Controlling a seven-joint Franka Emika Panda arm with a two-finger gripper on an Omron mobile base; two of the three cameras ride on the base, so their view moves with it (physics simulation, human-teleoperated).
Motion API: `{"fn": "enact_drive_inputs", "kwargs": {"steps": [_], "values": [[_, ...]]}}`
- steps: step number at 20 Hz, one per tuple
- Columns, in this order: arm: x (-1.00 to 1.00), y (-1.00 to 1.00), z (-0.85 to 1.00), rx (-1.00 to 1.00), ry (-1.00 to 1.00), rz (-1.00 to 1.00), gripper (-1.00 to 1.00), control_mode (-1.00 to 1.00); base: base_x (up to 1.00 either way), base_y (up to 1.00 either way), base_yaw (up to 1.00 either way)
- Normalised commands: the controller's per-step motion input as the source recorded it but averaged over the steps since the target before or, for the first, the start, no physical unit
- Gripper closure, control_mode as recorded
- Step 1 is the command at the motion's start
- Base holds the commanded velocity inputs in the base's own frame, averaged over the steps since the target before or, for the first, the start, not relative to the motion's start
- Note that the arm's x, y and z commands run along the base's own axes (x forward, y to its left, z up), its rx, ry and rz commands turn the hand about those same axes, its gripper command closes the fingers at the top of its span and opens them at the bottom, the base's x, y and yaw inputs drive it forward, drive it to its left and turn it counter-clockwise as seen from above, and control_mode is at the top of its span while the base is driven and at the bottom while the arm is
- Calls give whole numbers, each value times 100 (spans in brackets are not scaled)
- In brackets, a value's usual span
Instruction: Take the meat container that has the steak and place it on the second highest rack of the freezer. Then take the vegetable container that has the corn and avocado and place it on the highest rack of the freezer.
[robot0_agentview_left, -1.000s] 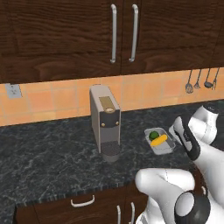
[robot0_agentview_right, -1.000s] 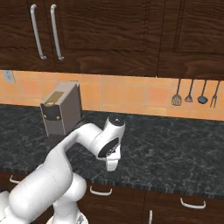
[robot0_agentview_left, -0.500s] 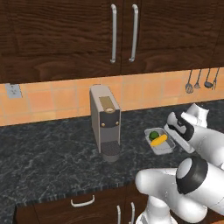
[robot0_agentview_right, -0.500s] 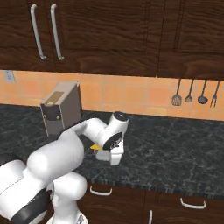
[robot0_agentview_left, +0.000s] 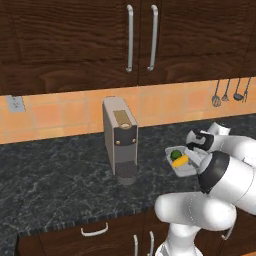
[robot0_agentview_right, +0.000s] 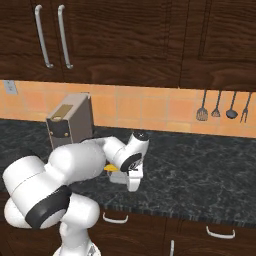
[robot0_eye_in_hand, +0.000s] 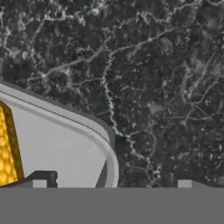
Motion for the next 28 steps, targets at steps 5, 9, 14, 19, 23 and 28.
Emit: {"fn": "enact_drive_inputs", "kwargs": {"steps": [5, 9, 14, 19, 23, 28], "values": [[10, -4, -36, 0, 7, 0, -100, -100, 0, 0, 0], [0, 0, -43, 0, 5, 0, -100, -100, 0, 0, 0], [0, 14, -40, -1, 7, -1, 100, -100, 0, 0, 0], [0, 10, -32, 0, 7, -2, 100, -100, 0, 0, 0], [0, 0, -14, 0, 4, 0, 100, -100, 0, 0, 0], [-23, 0, 7, 1, -13, -1, 100, -100, 0, 0, 0]]}}
